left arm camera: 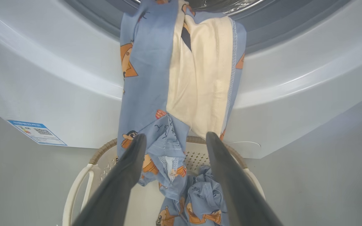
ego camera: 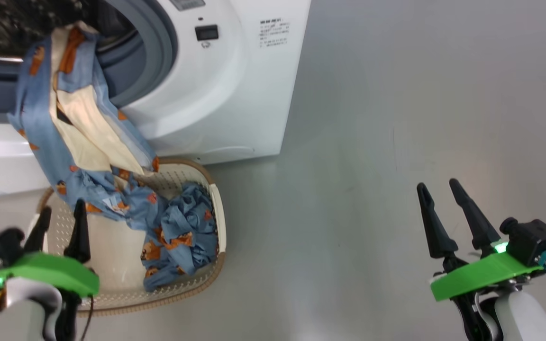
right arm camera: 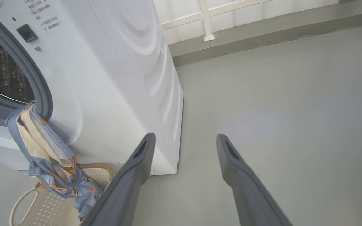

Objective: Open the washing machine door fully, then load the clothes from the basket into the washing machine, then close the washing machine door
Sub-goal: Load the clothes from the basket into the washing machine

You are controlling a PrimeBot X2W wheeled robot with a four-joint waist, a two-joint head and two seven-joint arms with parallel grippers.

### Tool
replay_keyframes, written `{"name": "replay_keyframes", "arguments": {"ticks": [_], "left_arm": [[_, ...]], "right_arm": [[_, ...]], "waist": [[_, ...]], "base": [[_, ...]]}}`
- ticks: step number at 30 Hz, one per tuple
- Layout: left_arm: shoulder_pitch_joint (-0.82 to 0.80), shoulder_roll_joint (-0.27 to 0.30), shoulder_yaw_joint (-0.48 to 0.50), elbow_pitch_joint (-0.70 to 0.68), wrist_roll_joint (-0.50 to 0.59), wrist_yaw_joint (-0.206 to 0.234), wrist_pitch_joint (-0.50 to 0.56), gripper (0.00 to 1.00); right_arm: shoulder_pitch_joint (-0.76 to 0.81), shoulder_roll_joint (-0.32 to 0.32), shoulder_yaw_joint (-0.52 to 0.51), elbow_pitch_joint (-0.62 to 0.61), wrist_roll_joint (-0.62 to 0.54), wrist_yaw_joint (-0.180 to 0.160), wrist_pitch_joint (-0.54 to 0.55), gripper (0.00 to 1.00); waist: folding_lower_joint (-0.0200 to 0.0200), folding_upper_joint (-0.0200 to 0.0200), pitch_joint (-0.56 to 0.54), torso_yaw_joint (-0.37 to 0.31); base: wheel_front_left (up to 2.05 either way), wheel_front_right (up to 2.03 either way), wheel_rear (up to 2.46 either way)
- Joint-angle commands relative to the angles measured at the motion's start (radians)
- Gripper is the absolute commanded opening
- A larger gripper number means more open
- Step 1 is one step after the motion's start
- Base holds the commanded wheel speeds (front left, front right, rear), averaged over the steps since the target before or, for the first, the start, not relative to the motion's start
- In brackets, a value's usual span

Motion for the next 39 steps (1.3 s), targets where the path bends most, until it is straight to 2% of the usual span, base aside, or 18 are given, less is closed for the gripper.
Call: {"name": "replay_keyframes", "arguments": {"ticks": [1, 8, 21, 28, 34, 39], "left_arm": [[-0.055, 0.052, 0.006, 0.026, -0.025, -0.002, -0.006, 1.00], [-0.200, 0.104, -0.092, 0.158, -0.102, -0.002, -0.006, 1.00], [-0.378, 0.181, -0.263, 0.291, -0.260, -0.002, -0.006, 1.00], [-0.417, 0.214, -0.379, 0.269, -0.389, -0.002, -0.006, 1.00], [-0.441, 0.248, -0.489, 0.181, -0.504, -0.002, -0.006, 1.00], [-0.459, 0.264, -0.518, 0.139, -0.552, -0.002, -0.006, 1.00]], "right_arm": [[-0.016, 0.003, 0.021, -0.026, -0.010, 0.002, -0.012, 1.00], [-0.054, 0.012, 0.031, -0.033, -0.019, 0.002, -0.012, 1.00], [-0.103, 0.025, 0.054, -0.040, -0.029, 0.002, -0.012, 1.00], [-0.114, 0.032, 0.067, -0.039, -0.030, 0.002, -0.012, 1.00], [-0.122, 0.034, 0.062, -0.043, -0.031, 0.002, -0.012, 1.00], [-0.122, 0.034, 0.061, -0.046, -0.033, 0.002, -0.012, 1.00]], "waist": [[0.0000, 0.0000, 0.040, -0.006], [0.0000, 0.0000, 0.104, -0.020], [0.0000, 0.0000, 0.173, -0.046], [0.0000, 0.0000, 0.186, -0.062], [0.0000, 0.0000, 0.203, -0.067], [0.0000, 0.0000, 0.207, -0.067]], "base": [[0.00, 0.00, 0.00], [0.00, 0.00, 0.00], [0.00, 0.00, 0.00], [0.00, 0.00, 0.00], [0.00, 0.00, 0.00], [0.00, 0.00, 0.00]]}}
